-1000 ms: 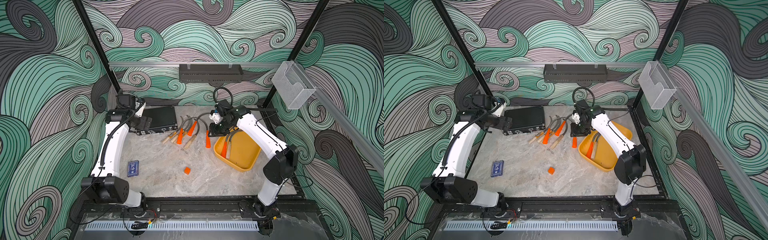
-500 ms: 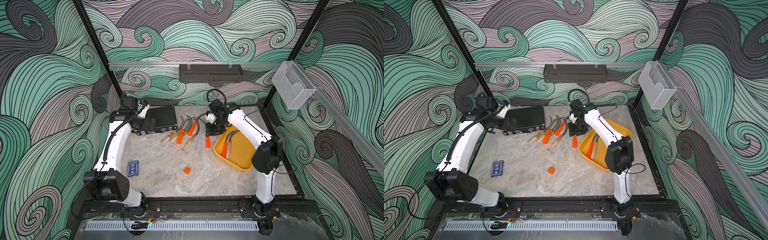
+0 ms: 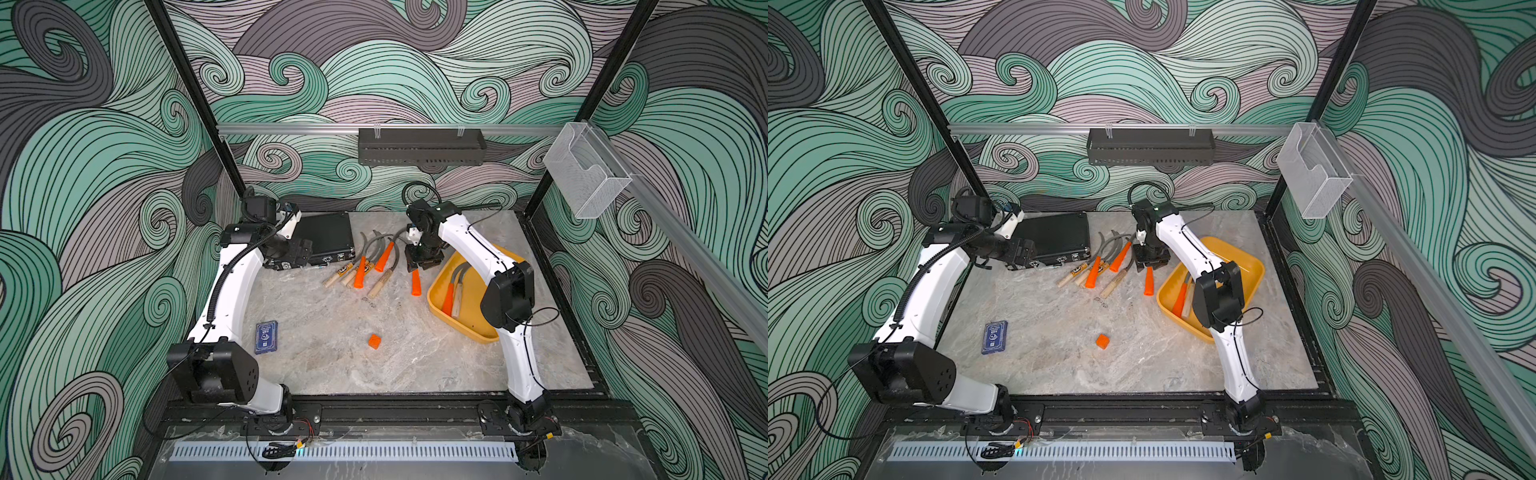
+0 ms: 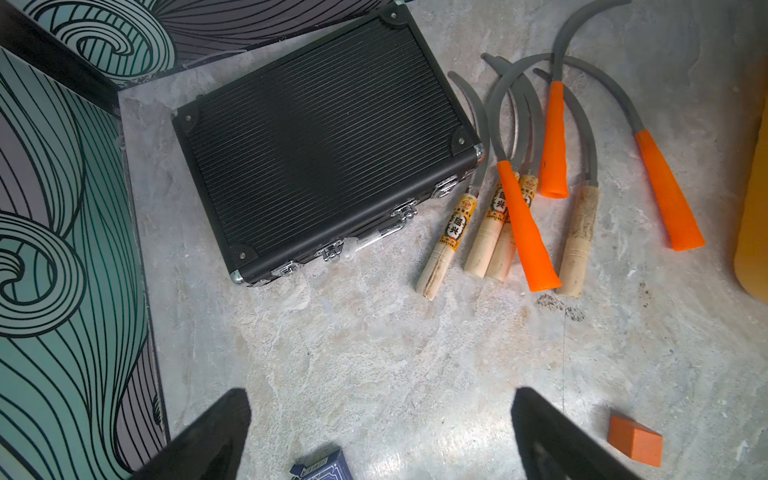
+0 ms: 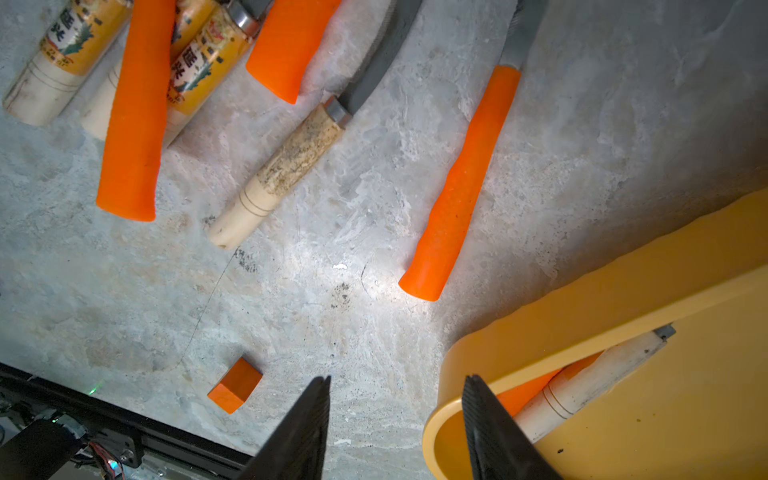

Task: Put small sickles into storage boxes
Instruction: Pick up the sickle at the center of the board.

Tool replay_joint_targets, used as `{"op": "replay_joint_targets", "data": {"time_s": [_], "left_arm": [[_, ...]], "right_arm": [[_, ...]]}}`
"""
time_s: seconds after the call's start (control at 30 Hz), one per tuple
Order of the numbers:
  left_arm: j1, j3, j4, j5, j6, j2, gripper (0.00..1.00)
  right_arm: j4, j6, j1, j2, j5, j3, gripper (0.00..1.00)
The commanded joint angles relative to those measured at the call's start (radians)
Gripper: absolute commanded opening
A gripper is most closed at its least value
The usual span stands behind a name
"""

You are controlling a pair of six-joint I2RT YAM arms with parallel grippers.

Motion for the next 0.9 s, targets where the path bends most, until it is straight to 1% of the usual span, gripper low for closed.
{"op": "replay_joint_targets", "data": {"time_s": [0.0, 0.2, 0.47, 0.57, 0.77, 0.8, 0.87], "left_arm": [[-0.007, -0.023, 0.028, 0.034, -0.012, -0.026, 0.99], [0.001, -0.037, 0.055, 0.07, -0.035, -0.002, 0.99], [0.055, -0.052, 0.093, 0.155, -0.037, 0.009, 0.99], [0.073, -0.061, 0.096, 0.199, -0.043, 0.009, 0.98], [0.069, -0.038, 0.04, 0.242, -0.052, 0.047, 0.97], [0.065, -0.03, 0.024, 0.252, -0.055, 0.057, 0.97], [0.057, -0.017, 0.006, 0.259, -0.066, 0.068, 0.96]], "right_arm": [[-0.063, 0.011, 0.008, 0.041, 0.058, 0.055, 0.54], [-0.071, 0.031, 0.01, 0.075, 0.091, 0.074, 0.54], [-0.069, 0.064, 0.04, 0.056, 0.067, 0.089, 0.53], [-0.07, 0.082, 0.052, 0.064, -0.004, 0.12, 0.53], [-0.057, 0.113, 0.086, 0.092, -0.087, 0.169, 0.53], [-0.054, 0.109, 0.092, 0.091, -0.092, 0.168, 0.53], [-0.055, 0.106, 0.099, 0.075, -0.061, 0.149, 0.52]]}}
